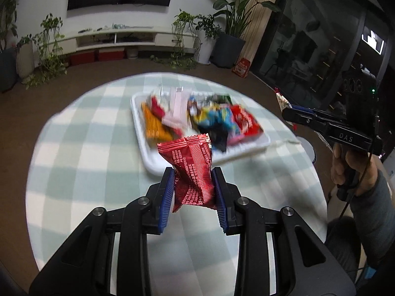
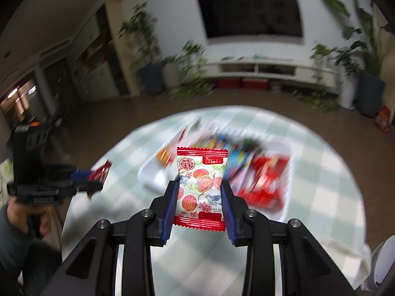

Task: Organize snacks
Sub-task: 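Carry both candies into the white tray and open both tools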

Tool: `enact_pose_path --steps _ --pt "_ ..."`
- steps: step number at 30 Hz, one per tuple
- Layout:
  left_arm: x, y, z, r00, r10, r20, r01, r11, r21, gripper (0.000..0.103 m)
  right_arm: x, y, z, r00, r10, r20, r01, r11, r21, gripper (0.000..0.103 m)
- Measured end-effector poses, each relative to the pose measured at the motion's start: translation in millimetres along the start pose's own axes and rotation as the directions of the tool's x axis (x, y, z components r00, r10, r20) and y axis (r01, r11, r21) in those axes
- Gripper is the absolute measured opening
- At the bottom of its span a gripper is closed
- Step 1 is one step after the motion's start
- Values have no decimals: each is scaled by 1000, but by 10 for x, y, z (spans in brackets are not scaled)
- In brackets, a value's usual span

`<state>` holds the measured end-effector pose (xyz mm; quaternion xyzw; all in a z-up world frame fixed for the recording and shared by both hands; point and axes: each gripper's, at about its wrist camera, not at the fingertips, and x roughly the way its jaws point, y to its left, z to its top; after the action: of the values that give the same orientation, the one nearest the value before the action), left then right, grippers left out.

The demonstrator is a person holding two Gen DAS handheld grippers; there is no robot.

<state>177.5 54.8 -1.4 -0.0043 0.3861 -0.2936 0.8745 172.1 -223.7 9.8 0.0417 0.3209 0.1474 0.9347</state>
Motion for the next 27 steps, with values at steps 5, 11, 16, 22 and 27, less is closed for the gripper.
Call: enact_pose_path --steps 5,11,16,22,27 --pt "197 -114 590 999 44 7 -44 997 55 29 127 -134 378 997 -48 55 45 997 67 37" --pt "631 -218 1074 997 77 -5 -76 995 68 29 404 -119 576 992 -116 44 114 993 41 37" --pt "1046 -302 1118 994 97 -41 -94 992 83 29 675 -213 414 991 -133 -12 134 990 39 37" --pt "1387 -272 1083 990 126 -58 -122 991 62 29 918 -236 292 984 -164 -74 165 986 7 37" --pt "1548 -276 1087 988 141 -68 -136 988 72 29 1022 -202 224 980 -173 -103 172 985 -13 37"
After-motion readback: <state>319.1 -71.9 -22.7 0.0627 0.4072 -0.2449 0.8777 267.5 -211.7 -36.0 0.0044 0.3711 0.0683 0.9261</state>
